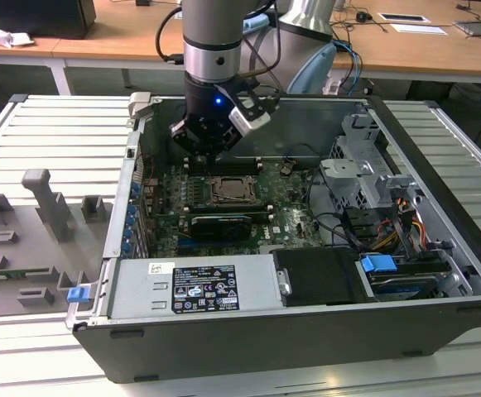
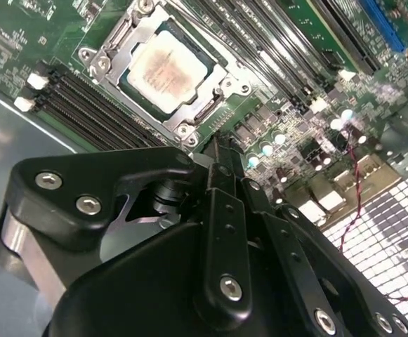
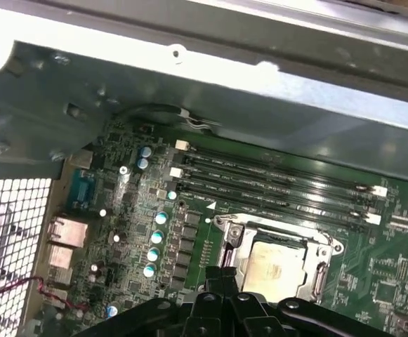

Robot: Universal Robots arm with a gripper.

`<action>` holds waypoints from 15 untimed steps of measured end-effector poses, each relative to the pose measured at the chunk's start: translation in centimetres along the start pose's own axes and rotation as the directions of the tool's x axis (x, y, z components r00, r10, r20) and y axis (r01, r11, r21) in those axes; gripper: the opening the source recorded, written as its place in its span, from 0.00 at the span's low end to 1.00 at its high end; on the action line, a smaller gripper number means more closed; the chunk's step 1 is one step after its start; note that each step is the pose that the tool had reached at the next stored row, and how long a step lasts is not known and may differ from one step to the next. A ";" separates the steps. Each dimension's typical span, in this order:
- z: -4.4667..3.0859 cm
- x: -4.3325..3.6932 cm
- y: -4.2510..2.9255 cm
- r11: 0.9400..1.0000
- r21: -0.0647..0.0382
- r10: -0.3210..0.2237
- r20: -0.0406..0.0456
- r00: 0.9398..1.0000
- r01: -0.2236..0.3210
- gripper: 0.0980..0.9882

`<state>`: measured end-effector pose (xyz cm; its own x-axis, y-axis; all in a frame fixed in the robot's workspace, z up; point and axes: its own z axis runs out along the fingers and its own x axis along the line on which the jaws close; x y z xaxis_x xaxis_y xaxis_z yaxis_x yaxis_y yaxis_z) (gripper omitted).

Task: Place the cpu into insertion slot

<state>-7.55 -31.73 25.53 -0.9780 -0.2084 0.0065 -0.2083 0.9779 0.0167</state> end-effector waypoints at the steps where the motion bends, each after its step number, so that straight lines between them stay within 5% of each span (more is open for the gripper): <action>1: 0.01 0.09 0.02 1.000 0.000 0.005 0.000 1.000 -0.005 0.01; 7: 0.02 2.09 0.45 1.000 -0.002 0.005 0.010 1.000 -0.005 0.01; 10: 0.03 2.35 0.82 1.000 -0.001 0.007 0.013 1.000 -0.007 0.01; 12: 0.03 2.44 1.30 1.000 0.000 0.008 0.015 1.000 -0.008 0.01; 15: -0.01 2.13 3.06 1.000 0.001 0.007 0.021 1.000 -0.007 0.01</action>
<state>-10.27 -29.19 25.61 -0.9795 -0.2008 -0.0146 -0.2011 0.9795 0.0158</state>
